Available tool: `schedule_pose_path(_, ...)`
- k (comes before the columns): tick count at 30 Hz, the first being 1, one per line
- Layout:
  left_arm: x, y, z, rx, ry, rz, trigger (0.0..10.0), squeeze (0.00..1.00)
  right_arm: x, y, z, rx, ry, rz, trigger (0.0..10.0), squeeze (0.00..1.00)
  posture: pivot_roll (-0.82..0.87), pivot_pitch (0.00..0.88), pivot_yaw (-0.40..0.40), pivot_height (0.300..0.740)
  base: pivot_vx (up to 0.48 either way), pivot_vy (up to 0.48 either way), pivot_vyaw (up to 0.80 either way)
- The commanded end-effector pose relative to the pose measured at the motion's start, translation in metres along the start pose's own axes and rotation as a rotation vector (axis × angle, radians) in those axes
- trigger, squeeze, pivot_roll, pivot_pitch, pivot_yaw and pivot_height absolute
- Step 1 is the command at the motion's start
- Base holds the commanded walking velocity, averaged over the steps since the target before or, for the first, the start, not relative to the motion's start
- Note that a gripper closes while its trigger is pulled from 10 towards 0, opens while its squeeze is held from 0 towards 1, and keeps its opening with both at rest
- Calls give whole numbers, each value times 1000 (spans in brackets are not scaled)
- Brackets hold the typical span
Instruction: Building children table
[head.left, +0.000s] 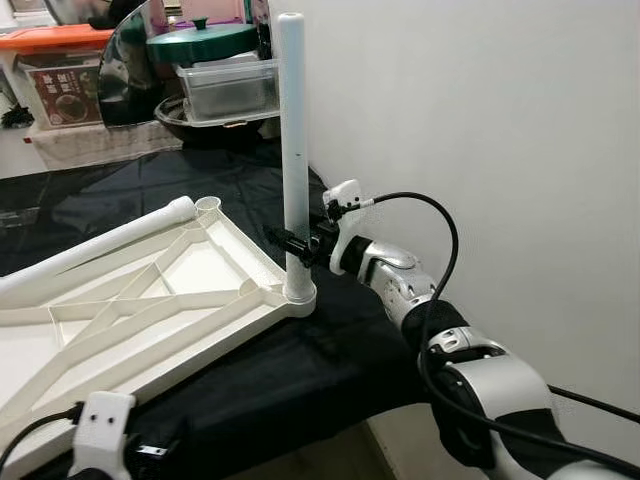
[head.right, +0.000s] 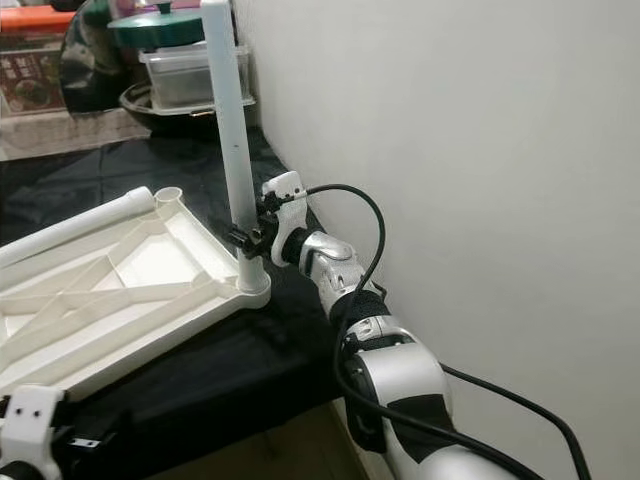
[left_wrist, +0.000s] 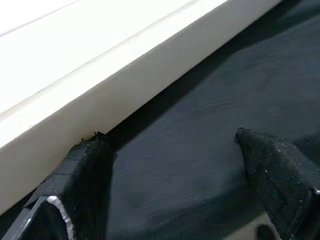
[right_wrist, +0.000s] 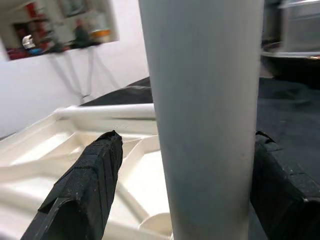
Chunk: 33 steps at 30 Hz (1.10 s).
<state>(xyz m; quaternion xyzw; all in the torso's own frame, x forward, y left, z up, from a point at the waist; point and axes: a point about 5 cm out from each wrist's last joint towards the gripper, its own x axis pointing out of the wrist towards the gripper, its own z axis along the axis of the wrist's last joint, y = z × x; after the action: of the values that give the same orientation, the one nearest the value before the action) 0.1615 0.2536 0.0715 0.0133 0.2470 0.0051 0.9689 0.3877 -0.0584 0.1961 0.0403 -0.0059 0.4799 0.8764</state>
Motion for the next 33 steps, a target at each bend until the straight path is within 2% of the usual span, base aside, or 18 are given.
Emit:
schedule_pose_path(1, -3, 18, -10, 5, 58, 91, 10000, 0, 2, 2, 8, -33, 2, 50, 10000, 0, 27, 0, -17, 740, 0, 0, 0)
schedule_pose_path(8, -4, 40, -1, 32, 29, 218, 10000, 0, 2, 7, 13, -42, -7, 152, 10000, 0, 27, 0, -17, 740, 0, 0, 0)
schedule_pose_path(15, -1, 39, 6, 43, 6, 231, 10000, 0, 8, 17, 16, -59, -32, 228, 10000, 0, 27, 0, -17, 740, 0, 0, 0)
schedule_pose_path(16, 1, 29, 10, 39, -19, 187, 10000, 0, 12, 19, 18, -69, -34, 218, 10000, 0, 26, 0, -20, 740, 0, 0, 0)
schedule_pose_path(17, 1, 29, 10, 39, -19, 187, 10000, 0, 12, 19, 18, -69, -34, 218, 10000, 0, 26, 0, -20, 740, 0, 0, 0)
schedule_pose_path(18, 3, 18, 14, 21, -46, 139, 10000, 0, 15, 20, 20, -69, -36, 206, 10000, 0, 26, 0, -20, 740, 0, 0, 0)
schedule_pose_path(19, 3, 18, 14, 21, -46, 139, 10000, 0, 15, 20, 20, -69, -36, 206, 10000, 0, 26, 0, -20, 740, 0, 0, 0)
schedule_pose_path(20, 4, 11, 17, 7, -65, 109, 10000, 0, 17, 21, 21, -68, -35, 196, 10000, 0, 26, 0, -20, 740, 0, 0, 0)
schedule_pose_path(21, 6, -11, 25, -2, -126, 19, 10000, 0, 22, 22, 22, -77, -34, 162, 10000, 0, 27, 0, -22, 740, 0, 0, 0)
schedule_pose_path(22, 6, -25, 31, -8, -167, -38, 10000, 0, 24, 23, 23, -83, -34, 140, 10000, 0, 27, 0, -22, 740, 0, 0, 0)
schedule_pose_path(23, 6, -49, 39, -45, -224, -120, 10000, 0, 28, 25, 23, -87, -29, 137, 10000, 0, 28, 0, -25, 740, 0, 0, 0)
schedule_pose_path(24, 6, -49, 39, -45, -224, -120, 10000, 0, 28, 25, 23, -87, -29, 137, 10000, 0, 28, 0, -25, 740, 0, 0, 0)
schedule_pose_path(25, 5, -74, 48, -65, -276, -208, 10000, 0, 32, 29, 22, -87, -20, 155, 10000, 0, 25, 0, -30, 740, 0, 0, 0)
schedule_pose_path(27, 5, -74, 48, -65, -276, -208, 10000, 0, 32, 29, 22, -87, -20, 155, 10000, 0, 25, 0, -30, 740, 0, 0, 0)
schedule_pose_path(29, 1, -112, 57, -120, -333, -317, 10000, 0, 37, 38, 21, -84, -3, 230, 10000, 0, 29, 0, -37, 740, 0, 0, 0)
schedule_pose_path(30, -1, -124, 59, -128, -342, -348, 10000, 0, 38, 41, 21, -79, 6, 259, 10000, 0, 31, 0, -41, 740, 0, 0, 0)
schedule_pose_path(31, -1, -124, 59, -128, -342, -348, 10000, 0, 38, 41, 21, -79, 6, 259, 10000, 0, 31, 0, -41, 740, 0, 0, 0)
schedule_pose_path(33, -4, -139, 60, -161, -341, -384, 10000, 0, 39, 46, 21, -30, 21, 358, 10000, 0, 40, 3, -50, 740, 0, 0, 0)
